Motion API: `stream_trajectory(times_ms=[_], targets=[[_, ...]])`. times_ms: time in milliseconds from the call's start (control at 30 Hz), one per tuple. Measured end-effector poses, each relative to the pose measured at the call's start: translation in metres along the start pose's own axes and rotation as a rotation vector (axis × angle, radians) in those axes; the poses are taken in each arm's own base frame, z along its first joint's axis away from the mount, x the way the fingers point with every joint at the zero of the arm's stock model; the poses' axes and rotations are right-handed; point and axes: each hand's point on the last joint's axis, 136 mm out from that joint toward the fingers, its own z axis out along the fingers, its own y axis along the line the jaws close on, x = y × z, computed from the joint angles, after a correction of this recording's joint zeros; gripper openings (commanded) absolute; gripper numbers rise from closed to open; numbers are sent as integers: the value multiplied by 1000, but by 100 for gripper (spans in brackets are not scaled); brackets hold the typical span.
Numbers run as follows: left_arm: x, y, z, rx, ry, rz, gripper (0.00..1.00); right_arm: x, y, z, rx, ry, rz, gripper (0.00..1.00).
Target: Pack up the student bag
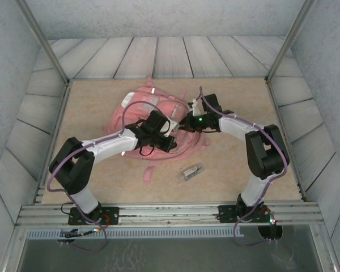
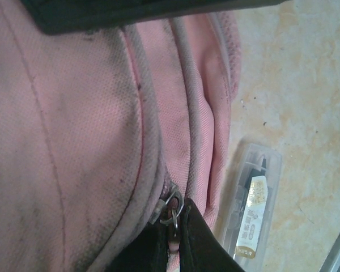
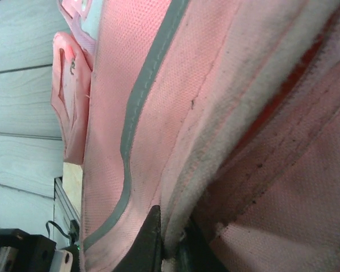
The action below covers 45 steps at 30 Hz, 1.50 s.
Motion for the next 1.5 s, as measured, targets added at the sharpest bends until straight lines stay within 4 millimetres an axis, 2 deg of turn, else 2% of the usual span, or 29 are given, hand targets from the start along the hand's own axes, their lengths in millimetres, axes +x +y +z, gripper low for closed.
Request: stream_trajectory(times_ms=[233,367,533,633,667,700,767,867,1000,1100,1267,1367,1500], targets=[[27,31,-30,-61,-38,-130,0,-3,3,-4,18,-32,-40,0],[25,41,-44,-101,-77,-165,0,-1,3,-4,17,-25,-61,0],[25,50,-56,-96,-123,-223,0,0,16,-5,-24,-2,-102,0],[22,53,-59,-89,-144,-232,0,-1,22,-6,-35,5,-127,6],[20,52,-59,-82,-147,-228,1,-1,23,-6,-36,7,-132,12],[20,52,-59,-77,-149,-223,3,0,22,-7,-35,9,-135,19],[21,53,-60,-78,-145,-220,8,2,20,-7,-30,19,-138,24],[22,57,-61,-84,-137,-207,26,3,13,-10,-12,27,-135,34],[29,61,-61,-86,-113,-193,43,5,4,-14,28,37,-133,43],[36,58,-64,-74,-99,-180,49,9,-2,-24,89,35,-136,48],[39,41,-77,-34,-116,-138,57,26,-10,-58,219,12,-154,61],[43,23,-78,32,-117,-100,59,48,-18,-76,294,20,-149,66],[53,5,-73,102,-84,-66,59,89,-39,-93,385,71,-105,67]])
